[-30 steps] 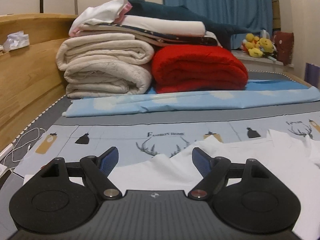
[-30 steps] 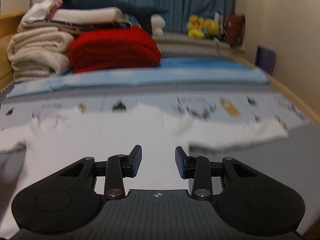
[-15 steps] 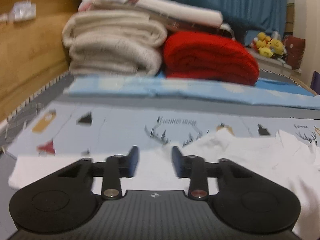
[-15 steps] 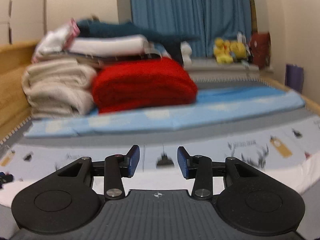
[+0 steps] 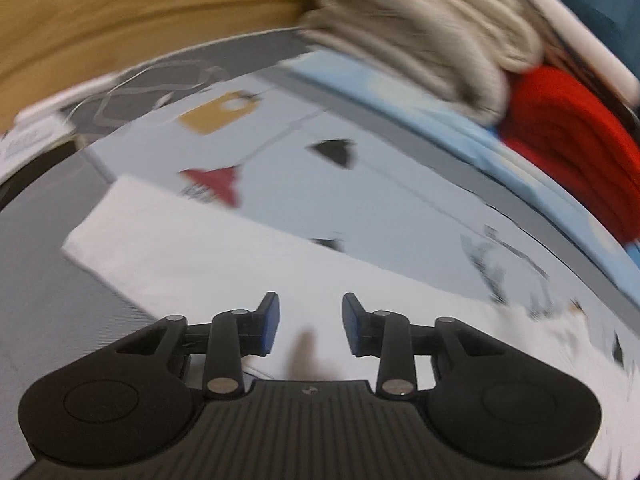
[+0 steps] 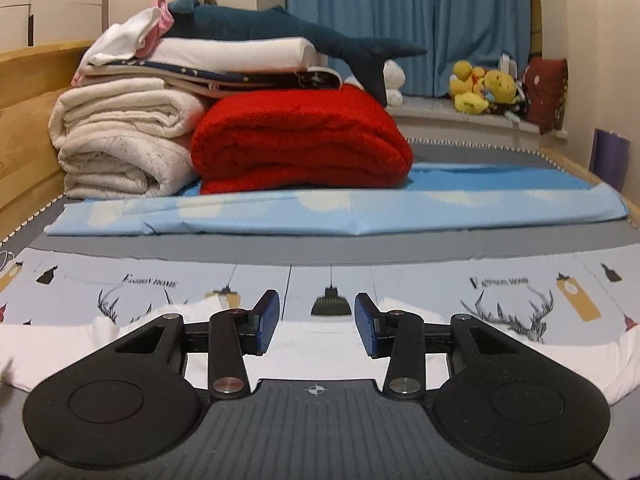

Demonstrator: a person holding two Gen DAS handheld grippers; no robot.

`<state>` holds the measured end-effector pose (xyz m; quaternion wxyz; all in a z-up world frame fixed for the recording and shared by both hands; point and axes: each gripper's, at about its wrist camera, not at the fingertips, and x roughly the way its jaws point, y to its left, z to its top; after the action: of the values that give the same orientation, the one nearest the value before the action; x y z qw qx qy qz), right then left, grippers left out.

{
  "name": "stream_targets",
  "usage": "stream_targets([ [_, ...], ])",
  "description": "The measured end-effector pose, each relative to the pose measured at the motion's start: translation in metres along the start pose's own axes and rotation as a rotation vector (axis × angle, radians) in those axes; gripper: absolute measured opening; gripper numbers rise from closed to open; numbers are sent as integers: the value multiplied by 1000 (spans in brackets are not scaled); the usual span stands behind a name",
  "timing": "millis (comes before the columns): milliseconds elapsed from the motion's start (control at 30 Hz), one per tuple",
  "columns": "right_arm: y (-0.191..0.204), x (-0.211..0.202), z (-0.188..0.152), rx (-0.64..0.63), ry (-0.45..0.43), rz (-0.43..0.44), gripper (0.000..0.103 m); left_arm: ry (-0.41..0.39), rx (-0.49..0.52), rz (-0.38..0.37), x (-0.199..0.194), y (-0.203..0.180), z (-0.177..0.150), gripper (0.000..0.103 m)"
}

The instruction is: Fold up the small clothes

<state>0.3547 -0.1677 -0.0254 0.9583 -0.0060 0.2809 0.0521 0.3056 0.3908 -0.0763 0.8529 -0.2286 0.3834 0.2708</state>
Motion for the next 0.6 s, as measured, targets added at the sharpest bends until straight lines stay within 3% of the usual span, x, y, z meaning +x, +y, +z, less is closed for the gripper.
stream_targets([
  [167, -4, 7, -2, 5, 35, -12, 43, 53, -172, 103, 19, 53, 15, 57],
  [400, -9, 25, -7, 17, 87, -52, 43, 90, -329, 186, 33, 99, 20, 56],
  [600, -3, 36, -8, 45, 148, 20, 43, 94, -360, 216, 42, 105, 20, 50],
])
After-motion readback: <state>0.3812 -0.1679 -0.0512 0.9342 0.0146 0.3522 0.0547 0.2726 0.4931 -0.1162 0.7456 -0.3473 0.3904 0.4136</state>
